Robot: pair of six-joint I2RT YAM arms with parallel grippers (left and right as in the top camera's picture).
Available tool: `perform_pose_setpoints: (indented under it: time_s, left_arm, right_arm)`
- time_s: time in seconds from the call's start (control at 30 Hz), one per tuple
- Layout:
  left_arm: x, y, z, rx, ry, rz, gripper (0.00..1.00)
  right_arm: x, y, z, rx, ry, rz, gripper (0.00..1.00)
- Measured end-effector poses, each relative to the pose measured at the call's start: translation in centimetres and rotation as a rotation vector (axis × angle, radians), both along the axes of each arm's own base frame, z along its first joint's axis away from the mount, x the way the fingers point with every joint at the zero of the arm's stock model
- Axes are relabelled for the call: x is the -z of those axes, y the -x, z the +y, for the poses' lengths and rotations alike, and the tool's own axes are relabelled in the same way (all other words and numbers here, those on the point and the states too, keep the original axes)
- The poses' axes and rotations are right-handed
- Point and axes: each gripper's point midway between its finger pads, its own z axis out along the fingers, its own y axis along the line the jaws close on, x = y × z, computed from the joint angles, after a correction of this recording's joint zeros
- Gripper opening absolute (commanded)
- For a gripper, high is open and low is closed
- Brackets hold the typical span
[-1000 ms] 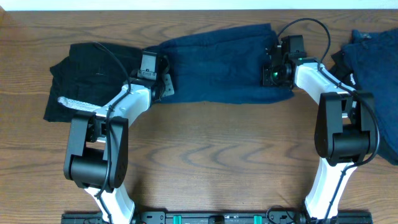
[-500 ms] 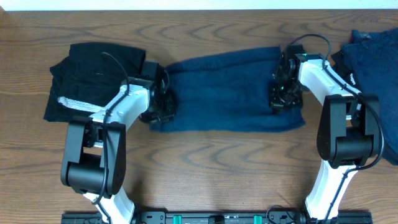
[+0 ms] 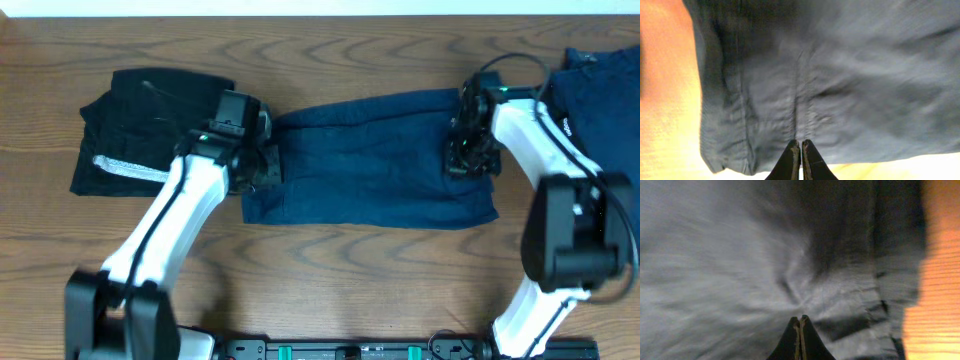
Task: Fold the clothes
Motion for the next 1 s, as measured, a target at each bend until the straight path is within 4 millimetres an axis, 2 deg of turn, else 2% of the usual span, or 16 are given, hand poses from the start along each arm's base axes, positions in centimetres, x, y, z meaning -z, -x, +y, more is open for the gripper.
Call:
perform_pose_setpoints:
  time_s: [0.07,0.13,0.2,0.33,0.47,0.6,0.7,0.83,1.0]
  left_arm:
    - [-1.4,-0.2,-0.1,0.012,0.008,-0.054,0.06]
    - [-2.1,-0.3,-0.1,0.030,0.007,-0.080,0.06]
    - [-1.8,-0.4,-0.1,0.047,-0.002,-0.083,0.06]
    - [-0.5,-1.8,0.1,0.059,-0.036,-0.099,0.06]
    - [1.9,-4.0,0.1,0.060,-0.070,-0.114,0.06]
    - [3.8,-5.9,-0.1,0.059,-0.081,-0.137,0.06]
    - [4.7,-7.2,-0.3,0.053,-0.086,-0.166,0.06]
    - [5.4,-9.0,0.1,0.032,-0.117,-0.221,0.06]
    - [6.3,-10.3,1.5,-0.014,-0.196,-0.251,0.06]
  right_arm:
    - [-2.3,-1.2,0.2,-0.005,-0.011,-0.098,0.01]
    - [-4.0,-2.3,0.3,-0.007,-0.020,-0.182,0.01]
    - [-4.7,-3.3,0.4,-0.010,-0.025,-0.236,0.01]
    - [-4.6,-5.3,0.7,-0.025,-0.037,-0.307,0.01]
    - [-3.2,-7.4,1.0,-0.034,-0.048,-0.346,0.01]
    - [-0.7,-9.0,1.2,-0.039,-0.052,-0.354,0.01]
    - [1.6,-10.2,1.3,-0.042,-0.052,-0.362,0.01]
    - [3.7,-12.0,1.3,-0.063,-0.048,-0.405,0.01]
    - [4.6,-12.8,0.9,-0.066,-0.022,-0.426,0.01]
